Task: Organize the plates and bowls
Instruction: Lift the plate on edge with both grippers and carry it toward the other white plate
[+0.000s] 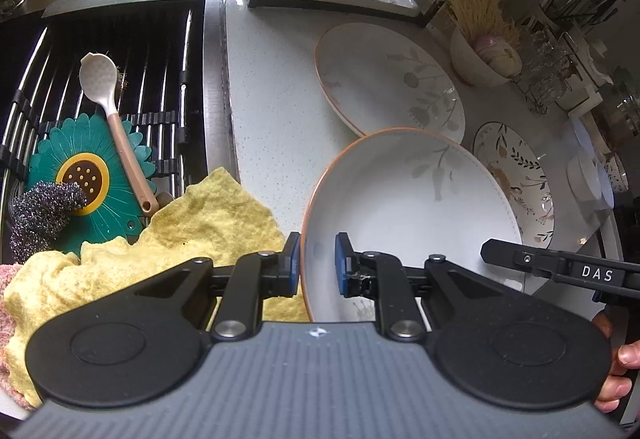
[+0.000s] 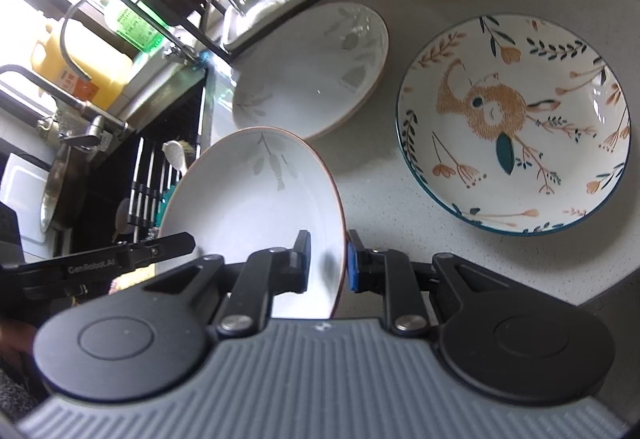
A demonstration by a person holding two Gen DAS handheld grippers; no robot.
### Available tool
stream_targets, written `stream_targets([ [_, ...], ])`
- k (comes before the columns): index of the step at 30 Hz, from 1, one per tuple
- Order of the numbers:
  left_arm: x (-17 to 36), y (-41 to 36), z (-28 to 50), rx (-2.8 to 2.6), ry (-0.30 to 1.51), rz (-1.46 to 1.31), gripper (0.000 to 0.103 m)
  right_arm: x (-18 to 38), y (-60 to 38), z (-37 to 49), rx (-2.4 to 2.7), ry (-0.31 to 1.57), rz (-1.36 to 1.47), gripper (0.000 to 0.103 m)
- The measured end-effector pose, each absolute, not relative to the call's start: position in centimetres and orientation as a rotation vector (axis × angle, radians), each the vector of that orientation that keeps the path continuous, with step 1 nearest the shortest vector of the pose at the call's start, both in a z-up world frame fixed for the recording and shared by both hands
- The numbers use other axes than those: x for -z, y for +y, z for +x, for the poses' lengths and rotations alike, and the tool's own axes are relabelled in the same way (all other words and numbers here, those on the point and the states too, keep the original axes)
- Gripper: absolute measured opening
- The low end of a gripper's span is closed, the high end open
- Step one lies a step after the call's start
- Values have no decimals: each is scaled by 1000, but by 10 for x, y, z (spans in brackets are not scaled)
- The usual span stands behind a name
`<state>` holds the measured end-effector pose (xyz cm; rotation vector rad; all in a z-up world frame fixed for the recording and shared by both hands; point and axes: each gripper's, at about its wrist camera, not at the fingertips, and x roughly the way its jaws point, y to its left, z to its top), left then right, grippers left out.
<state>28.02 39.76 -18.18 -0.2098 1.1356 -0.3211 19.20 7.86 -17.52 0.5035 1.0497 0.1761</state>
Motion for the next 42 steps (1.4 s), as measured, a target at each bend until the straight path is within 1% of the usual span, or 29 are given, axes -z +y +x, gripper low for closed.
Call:
stream_targets([
  [4, 167, 395, 281, 339, 1110, -198, 20, 158, 76, 190, -180, 1005, 492, 21],
  [14, 128, 387, 291, 372, 1032, -256, 20, 133, 59, 196, -178, 962, 509, 21],
  [25, 109, 343, 315, 395, 1010, -247, 20, 117, 16, 210, -189, 916, 532, 21],
  [29, 106, 321, 324, 385, 1020, -256, 20, 110, -4, 219, -205, 912, 506, 21],
  [34, 113, 290, 336, 384, 1034, -260, 20, 116, -31, 233, -186, 925, 484, 21],
  [42, 150, 256, 348, 382, 1124, -285, 20, 133, -63, 242, -193, 979, 442, 21],
])
